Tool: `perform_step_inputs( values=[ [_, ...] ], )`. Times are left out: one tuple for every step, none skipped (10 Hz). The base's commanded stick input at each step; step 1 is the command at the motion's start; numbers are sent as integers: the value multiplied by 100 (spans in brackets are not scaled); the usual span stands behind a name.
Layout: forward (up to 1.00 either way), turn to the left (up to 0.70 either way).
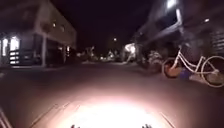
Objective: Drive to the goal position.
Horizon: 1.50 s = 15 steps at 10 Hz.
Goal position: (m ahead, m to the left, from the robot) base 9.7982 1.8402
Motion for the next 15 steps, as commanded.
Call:
perform_step_inputs(
  values=[
    [85, 0],
    [85, 0],
    [85, 0],
    [85, 0],
    [85, 0],
    [85, 0],
    [85, 0],
    [85, 0],
    [85, 0],
    [85, -9],
    [85, -34],
    [85, -28],
    [85, -17],
    [85, -5],
    [85, 0]
  ],
)
